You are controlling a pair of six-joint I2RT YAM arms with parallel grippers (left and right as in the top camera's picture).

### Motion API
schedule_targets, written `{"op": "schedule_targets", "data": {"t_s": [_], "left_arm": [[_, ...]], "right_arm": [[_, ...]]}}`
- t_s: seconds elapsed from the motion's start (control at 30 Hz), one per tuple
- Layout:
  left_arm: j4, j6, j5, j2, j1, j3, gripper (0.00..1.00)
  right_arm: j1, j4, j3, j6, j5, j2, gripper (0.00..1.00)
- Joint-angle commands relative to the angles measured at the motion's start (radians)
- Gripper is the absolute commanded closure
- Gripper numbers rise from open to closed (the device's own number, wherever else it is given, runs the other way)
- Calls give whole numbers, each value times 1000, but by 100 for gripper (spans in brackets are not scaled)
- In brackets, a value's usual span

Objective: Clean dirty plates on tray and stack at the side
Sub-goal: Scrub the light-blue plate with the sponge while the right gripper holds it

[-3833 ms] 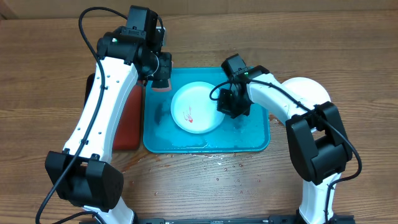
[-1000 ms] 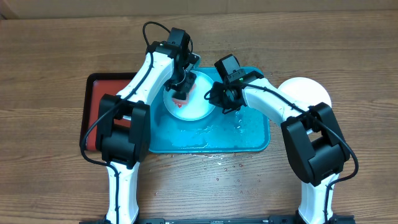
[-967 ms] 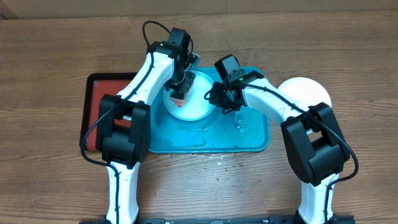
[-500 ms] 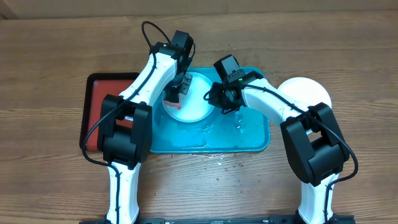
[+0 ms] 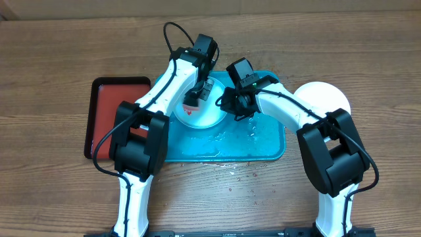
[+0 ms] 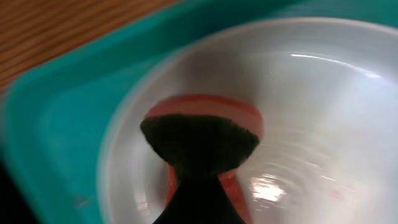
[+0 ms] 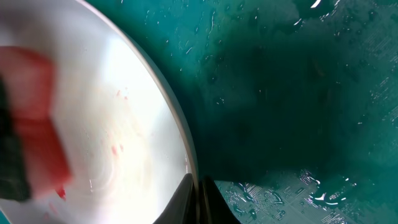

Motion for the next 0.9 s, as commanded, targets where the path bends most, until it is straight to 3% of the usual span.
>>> {"op": "schedule_targets", "data": {"t_s": [0.0, 0.1, 0.2, 0.3, 0.5, 0.67, 0.87], "left_arm": [[-30, -319, -327, 16, 3, -1, 96], [-71, -417, -294, 16, 2, -1, 96], [-100, -409, -167, 16, 1, -1, 96], [-117, -348, -16, 16, 1, -1, 96], [-105, -79, 196, 16, -5, -1, 96], [-43, 71, 174, 16, -3, -1, 96], [106, -93, -35, 16, -2, -1, 96]], "right_arm": [[3, -6, -21, -12, 13, 15, 96], [3, -5, -21, -11, 13, 15, 96], [3, -5, -21, -12, 13, 15, 96], [3, -5, -21, -12, 13, 15, 96], [3, -4, -21, -11, 13, 15, 96], [3, -4, -21, -11, 13, 15, 96], [3, -5, -21, -12, 13, 15, 96]]}}
